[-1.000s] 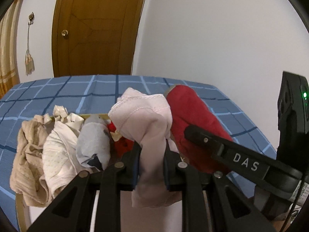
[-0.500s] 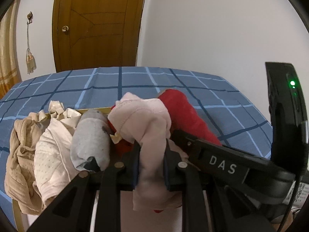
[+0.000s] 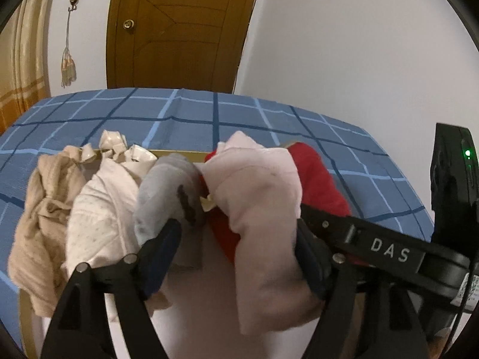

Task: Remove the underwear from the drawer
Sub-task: 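Open both tools to release the items into the tray, then withdraw both tools from the tray back toward the open drawer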

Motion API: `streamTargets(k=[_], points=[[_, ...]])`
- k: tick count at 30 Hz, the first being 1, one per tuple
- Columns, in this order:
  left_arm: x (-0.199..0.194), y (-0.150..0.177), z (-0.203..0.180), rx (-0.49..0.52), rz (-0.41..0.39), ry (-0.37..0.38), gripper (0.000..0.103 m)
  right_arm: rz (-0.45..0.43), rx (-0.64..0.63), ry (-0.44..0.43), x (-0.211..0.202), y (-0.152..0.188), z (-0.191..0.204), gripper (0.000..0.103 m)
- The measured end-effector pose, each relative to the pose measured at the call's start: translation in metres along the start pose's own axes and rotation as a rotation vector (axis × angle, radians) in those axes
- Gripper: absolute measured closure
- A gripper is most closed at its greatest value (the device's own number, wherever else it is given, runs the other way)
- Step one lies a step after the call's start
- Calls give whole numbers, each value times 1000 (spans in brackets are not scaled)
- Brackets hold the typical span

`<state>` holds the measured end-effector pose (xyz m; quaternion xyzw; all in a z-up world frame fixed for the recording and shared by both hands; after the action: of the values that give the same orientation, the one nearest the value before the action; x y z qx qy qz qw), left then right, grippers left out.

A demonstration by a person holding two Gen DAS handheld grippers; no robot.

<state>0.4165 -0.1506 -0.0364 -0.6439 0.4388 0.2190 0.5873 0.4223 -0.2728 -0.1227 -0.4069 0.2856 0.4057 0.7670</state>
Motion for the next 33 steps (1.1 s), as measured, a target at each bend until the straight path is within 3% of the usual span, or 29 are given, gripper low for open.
streamTargets(k=[1, 3, 4, 6, 13, 16, 33], points=[[-4, 0, -1, 0, -4, -7, 22, -17, -5, -10, -4, 0, 1, 52], [-14, -2, 4, -10, -27, -42, 0, -85, -15, -34, -18, 1, 4, 43], [-21, -3, 9, -22, -54, -72, 0, -112, -18, -42, -24, 1, 6, 34], [-36, -3, 14, -23, -109, -90, 0, -171, -31, -49, -40, 2, 10, 28], [-62, 10, 14, 52, -138, -141, 0, -298, -53, -90, -84, 20, 25, 28], [-71, 19, 12, 90, -150, -168, 0, -334, -79, -69, -98, 32, 32, 28], [-110, 80, 15, 157, -205, -208, 0, -362, -43, -107, -124, 116, 38, 28]])
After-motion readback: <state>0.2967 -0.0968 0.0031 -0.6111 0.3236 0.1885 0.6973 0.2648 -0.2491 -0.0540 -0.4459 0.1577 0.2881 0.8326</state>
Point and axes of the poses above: each gripper's, at about its wrist camera, not at the fingertips, and x roughly the way its jaws point, z to its left, y to its underside, the point moved 8 cm from there along x, roughly the way its jaws point, and after that the axes turned 11 degrees about z, right-handed, at the moved point
